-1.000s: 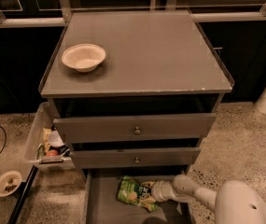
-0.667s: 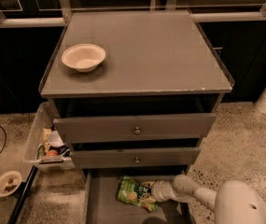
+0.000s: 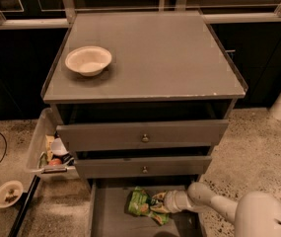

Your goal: Pick green rice chip bag from bottom drawer and place on counter

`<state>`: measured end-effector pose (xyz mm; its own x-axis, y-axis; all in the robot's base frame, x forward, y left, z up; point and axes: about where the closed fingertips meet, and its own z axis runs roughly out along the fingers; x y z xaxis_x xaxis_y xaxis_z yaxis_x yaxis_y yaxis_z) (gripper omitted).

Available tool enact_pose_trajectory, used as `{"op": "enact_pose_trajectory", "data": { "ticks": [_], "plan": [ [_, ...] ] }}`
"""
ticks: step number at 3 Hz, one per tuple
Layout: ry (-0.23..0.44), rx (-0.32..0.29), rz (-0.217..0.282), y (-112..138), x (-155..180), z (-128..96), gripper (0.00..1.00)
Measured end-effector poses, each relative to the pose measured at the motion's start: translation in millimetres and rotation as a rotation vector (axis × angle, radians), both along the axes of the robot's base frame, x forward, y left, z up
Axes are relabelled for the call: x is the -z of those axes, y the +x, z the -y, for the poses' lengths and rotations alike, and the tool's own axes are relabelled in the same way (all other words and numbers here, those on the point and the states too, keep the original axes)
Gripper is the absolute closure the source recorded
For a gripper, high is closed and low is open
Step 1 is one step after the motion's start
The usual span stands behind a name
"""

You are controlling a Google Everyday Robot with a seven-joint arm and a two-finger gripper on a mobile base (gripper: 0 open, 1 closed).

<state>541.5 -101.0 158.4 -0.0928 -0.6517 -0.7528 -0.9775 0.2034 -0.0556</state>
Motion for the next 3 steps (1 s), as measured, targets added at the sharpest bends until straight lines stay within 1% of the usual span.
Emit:
{"op": "enact_pose_trajectory", "data": {
  "ticks": [1,2,3],
  "plan": [
    [0.018,-0.017,0.016,-4,-33,20,1.00],
    [0.026,-0.025,0.049,-8,-70,45,1.00],
    [0.036,-0.039,0.061,-15,-106,71,1.00]
  ]
}}
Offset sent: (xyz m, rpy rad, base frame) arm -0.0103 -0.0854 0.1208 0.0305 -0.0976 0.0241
